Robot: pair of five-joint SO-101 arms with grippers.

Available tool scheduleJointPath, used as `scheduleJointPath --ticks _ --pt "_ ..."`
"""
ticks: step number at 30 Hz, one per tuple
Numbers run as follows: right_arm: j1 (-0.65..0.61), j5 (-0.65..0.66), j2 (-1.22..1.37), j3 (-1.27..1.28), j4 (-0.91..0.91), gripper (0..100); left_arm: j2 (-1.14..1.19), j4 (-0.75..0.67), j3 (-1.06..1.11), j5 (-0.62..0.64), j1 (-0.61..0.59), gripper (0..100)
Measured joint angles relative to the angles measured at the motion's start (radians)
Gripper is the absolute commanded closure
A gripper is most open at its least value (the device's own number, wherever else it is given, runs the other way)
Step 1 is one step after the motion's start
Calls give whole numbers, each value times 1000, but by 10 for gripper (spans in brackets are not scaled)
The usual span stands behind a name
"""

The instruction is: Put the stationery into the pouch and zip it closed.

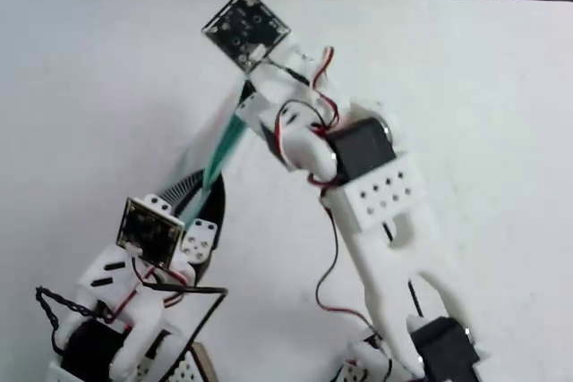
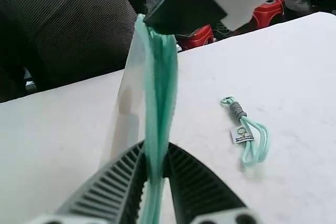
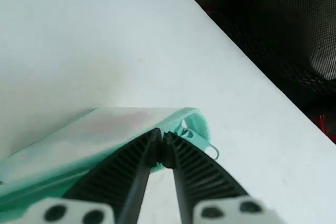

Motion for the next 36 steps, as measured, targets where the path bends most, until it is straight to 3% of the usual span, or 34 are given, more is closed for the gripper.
scheduleJointPath --ticks 13,17,20,26,31,36 --pt "68 -32 233 -218 32 979 2 -11 5 0 0 977" --pt "146 -72 181 -299 172 979 2 -127 71 -12 2 977" --pt "189 -80 64 -330 252 979 2 -249 127 -106 6 977" --pt "382 -80 -94 -301 299 979 3 -361 149 -336 69 976" --pt "572 -75 -109 -133 299 979 35 -425 150 -397 112 974" --pt "715 -5 -112 72 272 979 261 -529 149 -454 129 974"
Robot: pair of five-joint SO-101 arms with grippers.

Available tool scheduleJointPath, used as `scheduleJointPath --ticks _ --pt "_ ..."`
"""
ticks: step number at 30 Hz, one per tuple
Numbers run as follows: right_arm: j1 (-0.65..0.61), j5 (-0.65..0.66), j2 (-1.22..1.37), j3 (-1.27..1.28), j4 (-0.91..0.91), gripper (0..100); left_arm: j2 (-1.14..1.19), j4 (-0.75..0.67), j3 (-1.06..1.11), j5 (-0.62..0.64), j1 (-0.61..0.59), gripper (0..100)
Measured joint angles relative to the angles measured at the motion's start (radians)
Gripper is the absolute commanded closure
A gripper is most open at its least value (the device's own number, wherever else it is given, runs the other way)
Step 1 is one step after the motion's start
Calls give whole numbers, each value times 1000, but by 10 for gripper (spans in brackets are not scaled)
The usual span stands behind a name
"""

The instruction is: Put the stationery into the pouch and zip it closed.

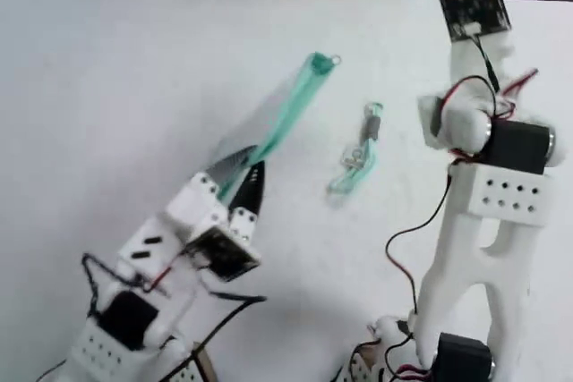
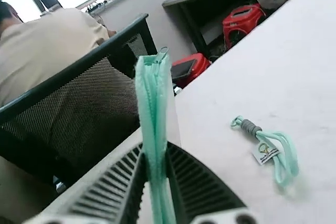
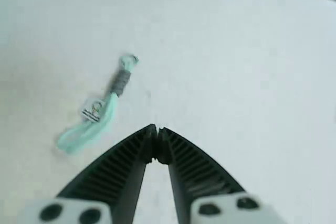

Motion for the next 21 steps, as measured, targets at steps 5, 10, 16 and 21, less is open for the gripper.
scheduleJointPath --ticks 5,10,16,21 --pt "41 8 0 164 -68 979 402 -207 -68 -55 43 973" --pt "38 8 0 319 -178 979 848 -218 -267 -55 112 883" --pt "44 11 0 465 -295 979 1066 -81 -430 224 126 754" --pt "44 11 0 526 -359 979 1077 123 -575 336 126 751"
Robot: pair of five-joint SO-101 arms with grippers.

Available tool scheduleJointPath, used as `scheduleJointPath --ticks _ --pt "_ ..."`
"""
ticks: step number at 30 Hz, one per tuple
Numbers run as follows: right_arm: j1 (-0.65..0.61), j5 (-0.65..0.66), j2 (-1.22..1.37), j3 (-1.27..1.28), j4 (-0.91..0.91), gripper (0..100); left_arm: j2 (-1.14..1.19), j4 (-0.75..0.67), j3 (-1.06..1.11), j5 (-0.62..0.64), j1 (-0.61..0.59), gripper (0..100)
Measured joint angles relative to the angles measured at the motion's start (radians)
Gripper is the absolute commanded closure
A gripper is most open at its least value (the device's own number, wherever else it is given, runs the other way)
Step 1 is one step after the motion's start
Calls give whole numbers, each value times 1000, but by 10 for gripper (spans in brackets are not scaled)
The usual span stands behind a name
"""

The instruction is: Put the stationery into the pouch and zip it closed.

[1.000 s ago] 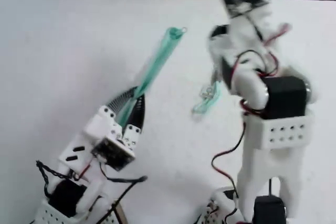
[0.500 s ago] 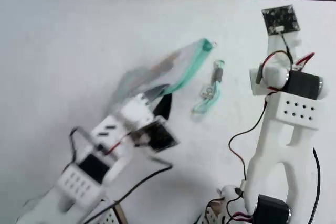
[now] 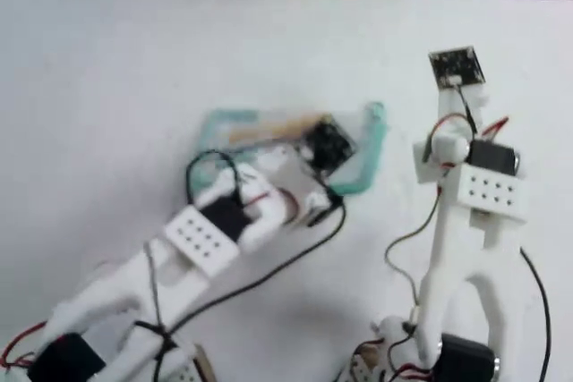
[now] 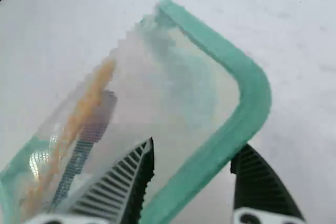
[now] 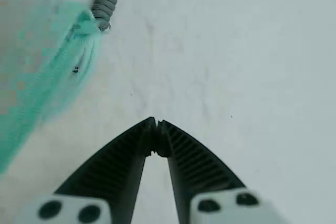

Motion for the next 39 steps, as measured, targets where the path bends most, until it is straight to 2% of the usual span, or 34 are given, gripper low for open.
scheduleJointPath --ticks 5,9,12,18,23,26,29,31,37,39 --pt "-3 0 0 34 -21 979 0 196 -161 3 21 722" --pt "-20 0 2 55 -25 979 0 407 -301 -68 69 725" --pt "-18 0 2 58 -25 979 0 477 -413 -61 49 745" --pt "-18 0 2 58 -28 979 0 551 -689 -60 -150 980" --pt "-98 0 2 37 -95 979 2 582 -922 -60 -384 952" --pt "-153 0 2 -14 -103 979 2 545 -984 -60 -532 952" --pt "-229 -31 2 -135 -9 979 0 534 -1019 -60 -669 952" --pt "-267 -94 2 -258 115 979 -28 601 -1063 -60 -709 952" --pt "-362 -258 -5 -736 560 979 -272 925 -1232 -60 -681 976" --pt "-370 -288 -51 -832 611 979 -391 987 -1244 -54 -674 973"
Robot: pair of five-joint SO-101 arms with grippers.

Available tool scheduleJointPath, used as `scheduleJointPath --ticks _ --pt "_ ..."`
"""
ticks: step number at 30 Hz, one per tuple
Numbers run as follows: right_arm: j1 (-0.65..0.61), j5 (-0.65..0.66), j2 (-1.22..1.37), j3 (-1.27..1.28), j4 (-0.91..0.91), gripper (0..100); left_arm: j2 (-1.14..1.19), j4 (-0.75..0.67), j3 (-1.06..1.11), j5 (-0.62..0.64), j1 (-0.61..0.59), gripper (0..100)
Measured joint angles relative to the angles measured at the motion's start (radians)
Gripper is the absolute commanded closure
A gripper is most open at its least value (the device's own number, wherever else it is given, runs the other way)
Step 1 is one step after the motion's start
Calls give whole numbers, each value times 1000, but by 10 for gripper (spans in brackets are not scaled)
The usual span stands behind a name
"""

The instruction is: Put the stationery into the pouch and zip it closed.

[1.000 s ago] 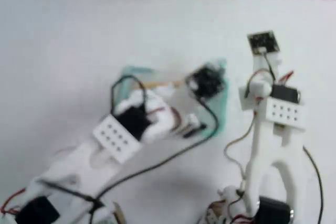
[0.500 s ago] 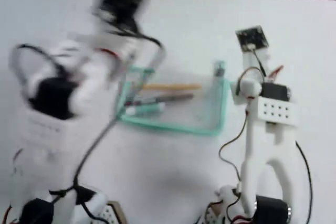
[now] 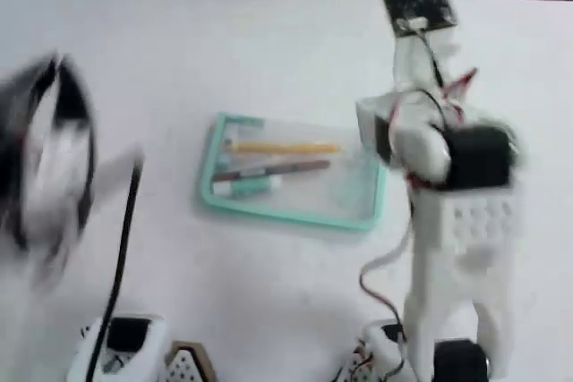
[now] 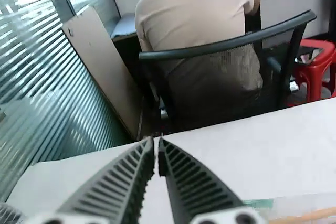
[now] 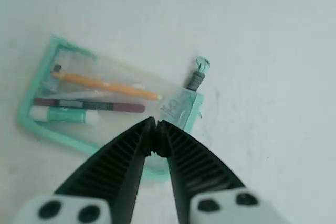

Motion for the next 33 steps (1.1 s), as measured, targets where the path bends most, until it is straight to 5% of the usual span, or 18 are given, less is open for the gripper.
scheduleJointPath --ticks 7,11,16,27,33 --pt "-130 -25 -393 23 21 979 -440 -9 143 112 -2 973" --pt "-226 -25 -706 103 -11 979 -684 -169 397 150 -97 973" --pt "-183 -25 -1026 267 -75 975 -939 -408 848 152 -161 973" --pt "-57 -25 -1361 641 -126 921 -950 -631 1588 184 -166 969" --pt "-52 -25 -1372 845 -157 922 -939 -887 1999 52 -166 969"
